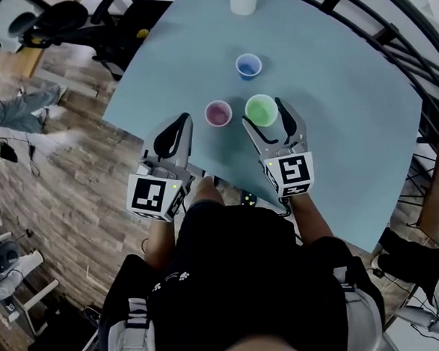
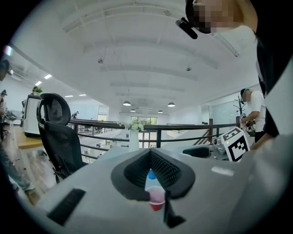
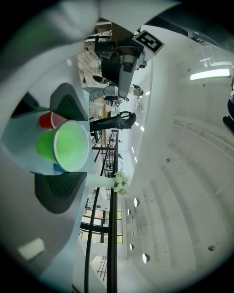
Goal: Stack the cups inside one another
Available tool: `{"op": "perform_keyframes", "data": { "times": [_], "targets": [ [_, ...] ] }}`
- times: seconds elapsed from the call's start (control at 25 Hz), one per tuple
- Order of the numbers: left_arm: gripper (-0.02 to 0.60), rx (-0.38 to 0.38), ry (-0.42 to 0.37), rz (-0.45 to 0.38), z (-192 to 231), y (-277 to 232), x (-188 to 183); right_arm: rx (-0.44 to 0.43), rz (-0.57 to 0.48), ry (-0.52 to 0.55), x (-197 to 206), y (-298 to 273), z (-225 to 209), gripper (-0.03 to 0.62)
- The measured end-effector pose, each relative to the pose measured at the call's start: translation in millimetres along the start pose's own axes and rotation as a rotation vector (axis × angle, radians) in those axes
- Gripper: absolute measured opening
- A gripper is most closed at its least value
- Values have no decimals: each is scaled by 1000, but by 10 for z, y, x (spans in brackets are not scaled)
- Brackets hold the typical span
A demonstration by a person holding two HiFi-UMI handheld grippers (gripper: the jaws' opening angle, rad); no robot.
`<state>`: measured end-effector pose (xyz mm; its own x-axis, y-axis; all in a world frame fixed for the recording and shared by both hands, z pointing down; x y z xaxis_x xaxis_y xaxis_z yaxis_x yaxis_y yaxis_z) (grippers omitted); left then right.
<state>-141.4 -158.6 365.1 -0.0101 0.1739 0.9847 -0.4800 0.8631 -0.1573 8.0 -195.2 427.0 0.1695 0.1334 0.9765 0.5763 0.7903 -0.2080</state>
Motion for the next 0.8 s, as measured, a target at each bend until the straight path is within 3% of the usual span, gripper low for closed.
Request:
{"op": "perform_keyframes", "data": {
  "times": [0.8],
  "targets": [
    [-6, -130, 22, 36, 522, 200, 45, -206, 16, 33, 32, -607, 631, 362]
  ]
}}
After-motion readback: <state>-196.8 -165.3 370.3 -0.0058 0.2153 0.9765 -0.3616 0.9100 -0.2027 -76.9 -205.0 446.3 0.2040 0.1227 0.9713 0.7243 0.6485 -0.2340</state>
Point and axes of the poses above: the fingertips, and each gripper's own axes: y backward along the fingers, z to its left, x out of its underside, the point moved 1 cm from there along y, backward along the fingers, and after that the axes turned 1 degree about y, right-handed, at the moved point
